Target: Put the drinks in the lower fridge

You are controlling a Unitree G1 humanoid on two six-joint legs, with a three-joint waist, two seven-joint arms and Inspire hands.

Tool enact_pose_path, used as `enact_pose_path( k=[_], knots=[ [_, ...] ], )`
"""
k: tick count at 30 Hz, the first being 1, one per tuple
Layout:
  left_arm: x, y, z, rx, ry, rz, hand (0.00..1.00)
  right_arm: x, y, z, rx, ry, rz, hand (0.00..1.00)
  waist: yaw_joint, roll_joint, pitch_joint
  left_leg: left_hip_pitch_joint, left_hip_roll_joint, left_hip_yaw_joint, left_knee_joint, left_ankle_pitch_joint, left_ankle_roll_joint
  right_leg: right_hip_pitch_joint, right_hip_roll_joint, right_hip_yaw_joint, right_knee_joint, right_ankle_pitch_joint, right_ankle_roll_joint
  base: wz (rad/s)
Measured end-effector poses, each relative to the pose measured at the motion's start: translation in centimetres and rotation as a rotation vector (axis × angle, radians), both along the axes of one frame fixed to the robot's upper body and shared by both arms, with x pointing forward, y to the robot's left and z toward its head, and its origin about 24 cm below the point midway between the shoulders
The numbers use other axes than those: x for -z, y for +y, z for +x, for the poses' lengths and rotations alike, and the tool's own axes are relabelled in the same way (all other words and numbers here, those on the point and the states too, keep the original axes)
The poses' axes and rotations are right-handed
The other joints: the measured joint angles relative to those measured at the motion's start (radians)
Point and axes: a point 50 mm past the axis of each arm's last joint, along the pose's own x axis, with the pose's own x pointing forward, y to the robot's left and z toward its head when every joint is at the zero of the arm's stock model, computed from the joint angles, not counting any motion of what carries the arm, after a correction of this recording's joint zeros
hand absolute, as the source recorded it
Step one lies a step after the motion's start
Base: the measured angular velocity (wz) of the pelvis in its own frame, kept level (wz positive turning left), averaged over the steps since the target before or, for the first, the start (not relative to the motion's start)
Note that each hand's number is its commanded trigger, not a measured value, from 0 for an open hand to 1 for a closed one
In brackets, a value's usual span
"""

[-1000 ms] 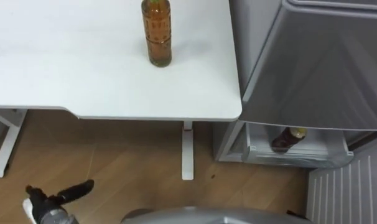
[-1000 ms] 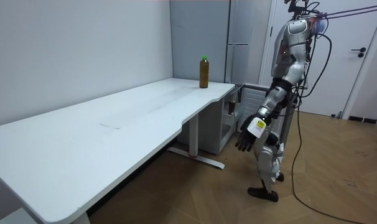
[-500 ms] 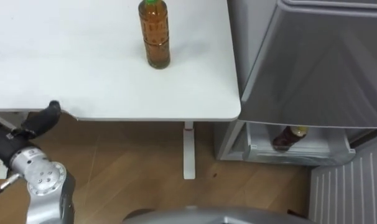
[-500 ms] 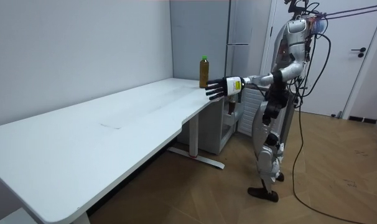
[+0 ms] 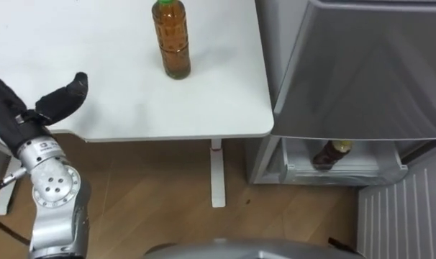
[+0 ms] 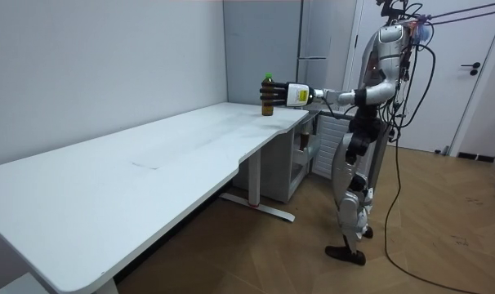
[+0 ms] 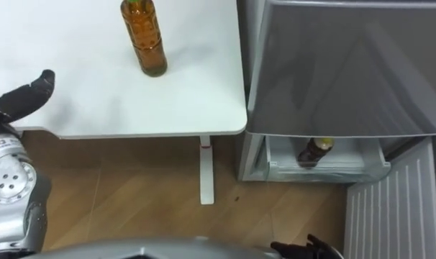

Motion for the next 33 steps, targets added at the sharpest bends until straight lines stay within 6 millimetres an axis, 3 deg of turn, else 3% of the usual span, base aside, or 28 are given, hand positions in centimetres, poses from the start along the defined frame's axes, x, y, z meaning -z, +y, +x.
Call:
enact_pose_path(
  k=[14, 23, 28, 33],
  knots=[
    [-1.1, -2.0, 1.7, 0.236, -0.028, 0.048, 0.00, -0.1, -0.1, 0.4, -0.007, -0.024, -0.005, 0.00, -0.049, 0.003, 0.0103, 0.028, 0.000, 0.028, -0.018, 0.000, 0.000, -0.002, 0.001, 0.031, -0.001, 0.002, 0.002, -0.06],
    [-0.8, -4.3, 2.8, 0.368, -0.021, 0.029, 0.00, -0.1, 0.0, 0.6, -0.008, -0.023, -0.041, 0.00, -0.071, -0.002, 0.0095, 0.039, 0.001, 0.054, -0.031, 0.001, 0.000, -0.014, 0.002, 0.065, -0.001, 0.004, 0.004, -0.11],
    [-0.4, -4.5, 2.9, 0.405, 0.003, 0.023, 0.00, 0.0, -0.1, 0.4, -0.014, -0.008, -0.067, 0.00, -0.080, -0.006, 0.0105, 0.052, 0.003, 0.072, -0.039, 0.001, 0.000, -0.014, 0.003, 0.081, -0.001, 0.006, 0.003, -0.12],
    [0.0, -4.5, 3.1, 0.422, 0.015, -0.088, 0.00, 0.1, -0.1, 0.1, -0.013, 0.034, -0.082, 0.00, -0.084, -0.003, 0.0075, 0.054, 0.005, 0.077, -0.037, 0.001, 0.000, -0.015, 0.004, 0.083, -0.001, 0.014, 0.004, -0.03]
  ],
)
